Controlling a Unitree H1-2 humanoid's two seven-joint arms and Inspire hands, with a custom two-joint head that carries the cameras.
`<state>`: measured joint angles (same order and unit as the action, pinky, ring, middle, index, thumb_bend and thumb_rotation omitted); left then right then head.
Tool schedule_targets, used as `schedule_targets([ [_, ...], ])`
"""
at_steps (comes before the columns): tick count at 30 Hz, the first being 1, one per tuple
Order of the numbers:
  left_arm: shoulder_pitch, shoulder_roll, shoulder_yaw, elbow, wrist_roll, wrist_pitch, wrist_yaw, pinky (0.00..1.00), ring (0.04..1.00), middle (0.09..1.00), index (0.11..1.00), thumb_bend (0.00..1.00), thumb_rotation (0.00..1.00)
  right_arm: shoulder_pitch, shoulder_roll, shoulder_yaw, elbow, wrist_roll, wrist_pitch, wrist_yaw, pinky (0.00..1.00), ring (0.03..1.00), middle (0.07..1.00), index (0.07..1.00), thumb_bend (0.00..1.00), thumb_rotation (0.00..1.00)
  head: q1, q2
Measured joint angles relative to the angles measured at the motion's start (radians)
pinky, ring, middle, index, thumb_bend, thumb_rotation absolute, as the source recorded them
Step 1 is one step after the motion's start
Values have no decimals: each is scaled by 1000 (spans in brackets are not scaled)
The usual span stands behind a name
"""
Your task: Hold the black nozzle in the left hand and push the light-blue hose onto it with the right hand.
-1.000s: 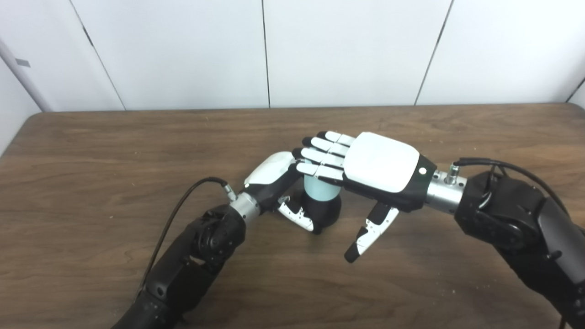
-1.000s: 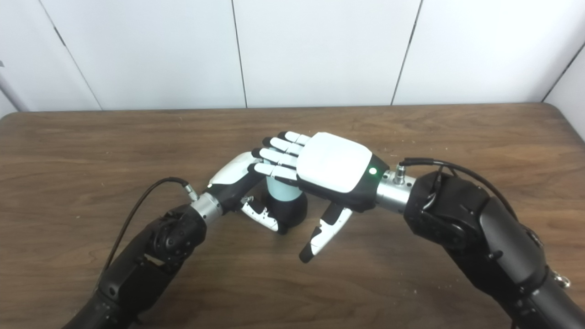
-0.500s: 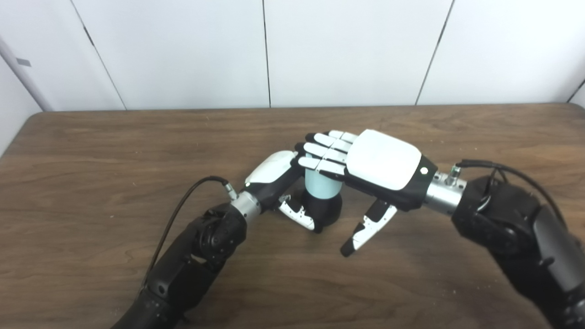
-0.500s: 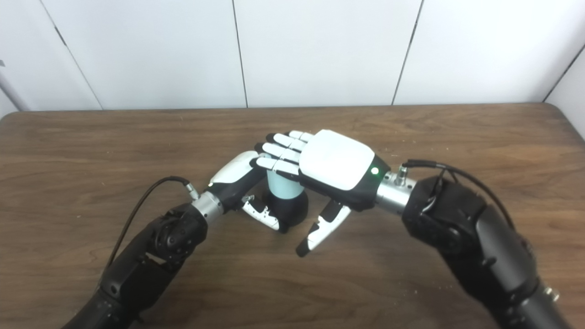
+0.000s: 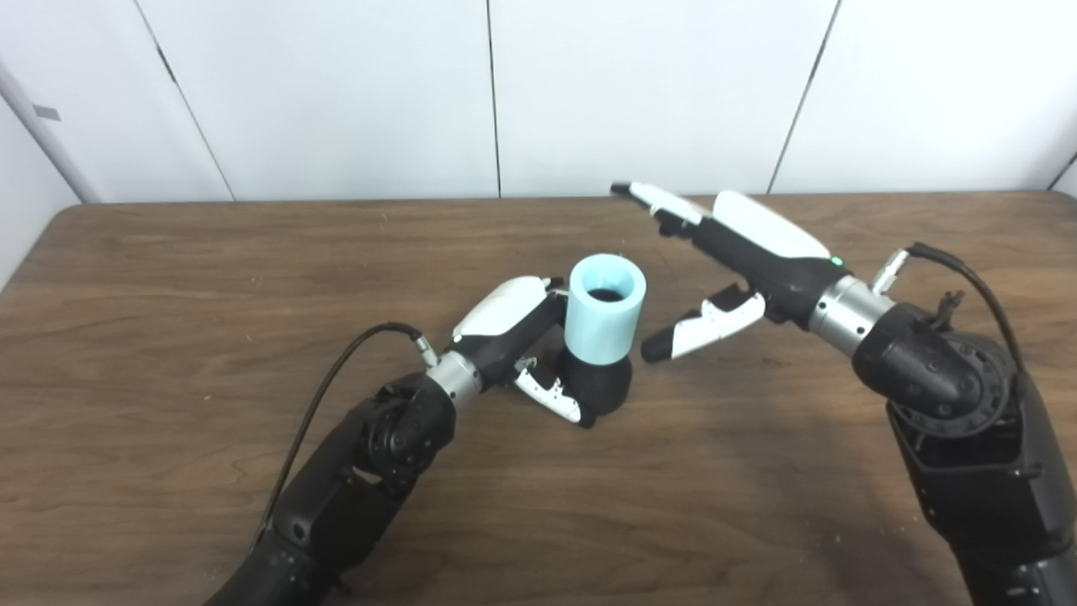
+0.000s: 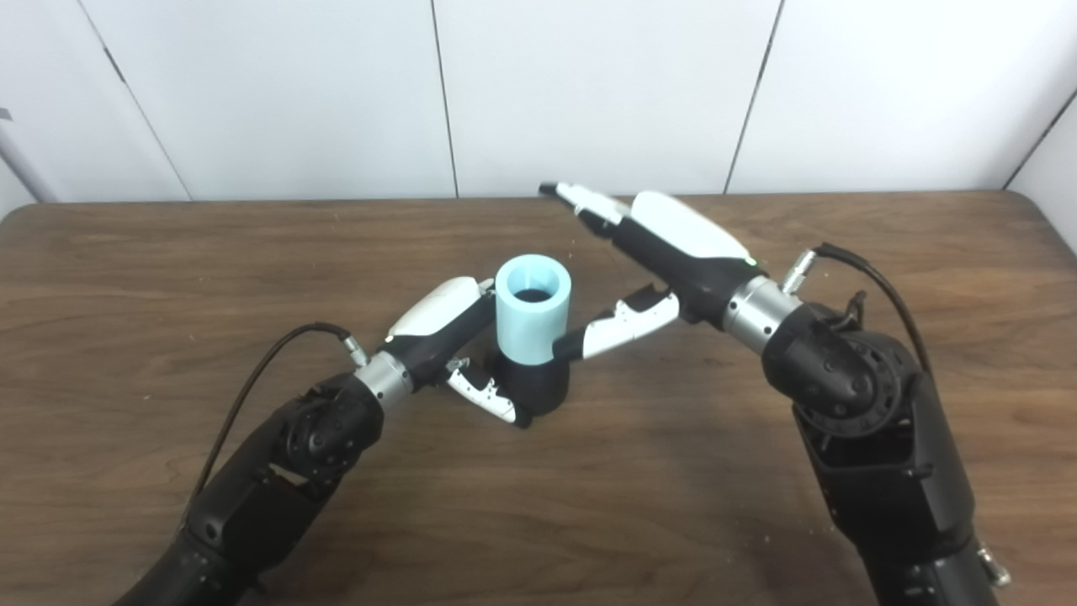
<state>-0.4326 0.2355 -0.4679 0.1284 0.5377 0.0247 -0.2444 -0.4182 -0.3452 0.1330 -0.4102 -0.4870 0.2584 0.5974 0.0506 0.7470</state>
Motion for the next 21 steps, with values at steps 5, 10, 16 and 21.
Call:
schedule_targets([
  [5, 0, 0, 0, 0, 0, 0, 0, 1000, 577, 460, 504, 524, 0, 16, 17, -42, 7, 77, -19, -76, 830, 977, 1000, 1000, 780, 713, -2, 2],
  [10, 0, 0, 0, 0, 0, 0, 0, 1000, 577, 460, 504, 524, 0, 26, 35, -120, 53, 194, -28, -147, 689, 828, 941, 945, 719, 736, 2, -2],
  [16, 1, 1, 3, 0, 0, 0, 0, 1000, 577, 458, 506, 523, 0, 59, 143, -215, 68, 315, 167, -220, 569, 700, 812, 828, 609, 367, 8, -6],
  [21, 1, 1, 3, -2, 0, 0, 0, 1000, 575, 462, 504, 524, 0, 106, 222, -268, 112, 364, 211, -235, 551, 677, 803, 822, 625, 210, 12, -5],
])
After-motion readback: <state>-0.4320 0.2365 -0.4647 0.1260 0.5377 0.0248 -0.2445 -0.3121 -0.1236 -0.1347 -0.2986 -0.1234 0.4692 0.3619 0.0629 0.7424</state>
